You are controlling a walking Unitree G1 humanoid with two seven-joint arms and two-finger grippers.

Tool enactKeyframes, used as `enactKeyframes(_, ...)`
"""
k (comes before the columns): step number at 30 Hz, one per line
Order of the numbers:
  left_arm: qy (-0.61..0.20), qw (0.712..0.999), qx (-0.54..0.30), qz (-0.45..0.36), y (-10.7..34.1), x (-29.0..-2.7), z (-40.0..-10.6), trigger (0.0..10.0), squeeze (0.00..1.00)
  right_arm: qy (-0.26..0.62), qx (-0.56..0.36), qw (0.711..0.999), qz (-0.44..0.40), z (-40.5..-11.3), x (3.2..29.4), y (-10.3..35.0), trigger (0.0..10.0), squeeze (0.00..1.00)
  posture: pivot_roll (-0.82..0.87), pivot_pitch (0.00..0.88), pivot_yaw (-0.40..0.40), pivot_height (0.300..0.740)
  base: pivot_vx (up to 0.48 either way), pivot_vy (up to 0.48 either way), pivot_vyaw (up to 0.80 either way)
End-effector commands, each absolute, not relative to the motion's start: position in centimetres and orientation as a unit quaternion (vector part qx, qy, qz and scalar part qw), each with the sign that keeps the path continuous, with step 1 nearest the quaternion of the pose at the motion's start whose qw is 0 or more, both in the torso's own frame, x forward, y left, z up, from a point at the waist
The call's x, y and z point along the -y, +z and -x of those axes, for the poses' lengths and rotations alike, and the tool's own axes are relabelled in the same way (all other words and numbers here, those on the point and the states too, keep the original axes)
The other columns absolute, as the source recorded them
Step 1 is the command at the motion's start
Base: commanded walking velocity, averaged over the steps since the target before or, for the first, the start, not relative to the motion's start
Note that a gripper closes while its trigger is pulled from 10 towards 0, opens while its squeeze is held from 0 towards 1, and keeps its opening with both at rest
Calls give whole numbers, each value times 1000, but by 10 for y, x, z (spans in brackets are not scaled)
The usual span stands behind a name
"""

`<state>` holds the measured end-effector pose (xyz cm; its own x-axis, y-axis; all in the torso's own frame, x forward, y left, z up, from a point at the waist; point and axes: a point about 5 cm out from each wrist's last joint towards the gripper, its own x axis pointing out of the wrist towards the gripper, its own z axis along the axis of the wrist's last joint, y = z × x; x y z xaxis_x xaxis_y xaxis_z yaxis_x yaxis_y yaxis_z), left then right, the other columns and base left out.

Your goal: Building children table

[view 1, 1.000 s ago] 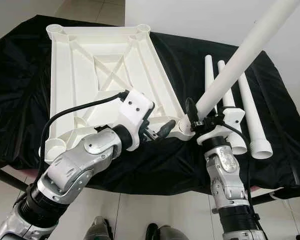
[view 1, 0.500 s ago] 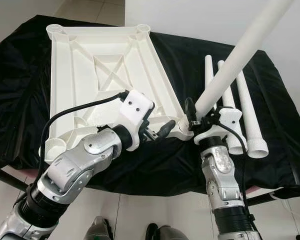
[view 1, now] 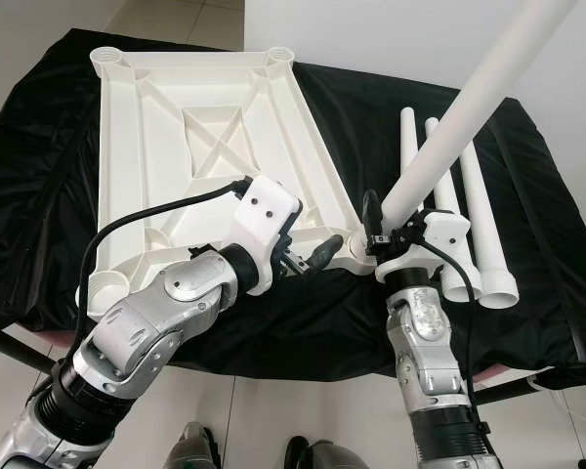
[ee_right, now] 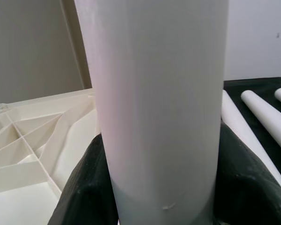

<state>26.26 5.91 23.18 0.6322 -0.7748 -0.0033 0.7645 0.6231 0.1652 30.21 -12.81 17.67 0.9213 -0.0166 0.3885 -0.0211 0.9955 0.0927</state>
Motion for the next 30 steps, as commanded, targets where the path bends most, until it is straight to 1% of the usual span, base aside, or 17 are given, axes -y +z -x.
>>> enactKeyframes(1, -492, 867, 28, -77, 230, -54, -254, 10000, 0, -56, 99, 993, -40, -300, 141, 137, 10000, 0, 129, 194, -87, 740, 0, 0, 0)
enactKeyframes(11, -493, 866, 28, -78, 230, -54, -253, 10000, 0, -97, 106, 989, -39, -301, 138, 140, 10000, 0, 132, 189, -90, 740, 0, 0, 0)
enactKeyframes(12, -492, 866, 28, -78, 230, -54, -253, 10000, 0, -105, 104, 988, -42, -302, 134, 140, 10000, 0, 142, 176, -95, 740, 0, 0, 0)
enactKeyframes(20, -494, 866, 29, -78, 230, -53, -253, 10000, 0, -99, 99, 989, -50, -303, 121, 139, 10000, 0, 143, 166, -99, 740, 0, 0, 0)
enactKeyframes(30, -495, 865, 29, -78, 230, -52, -253, 10000, 0, -91, 115, 988, -46, -303, 122, 144, 10000, 0, 142, 163, -100, 740, 0, 0, 0)
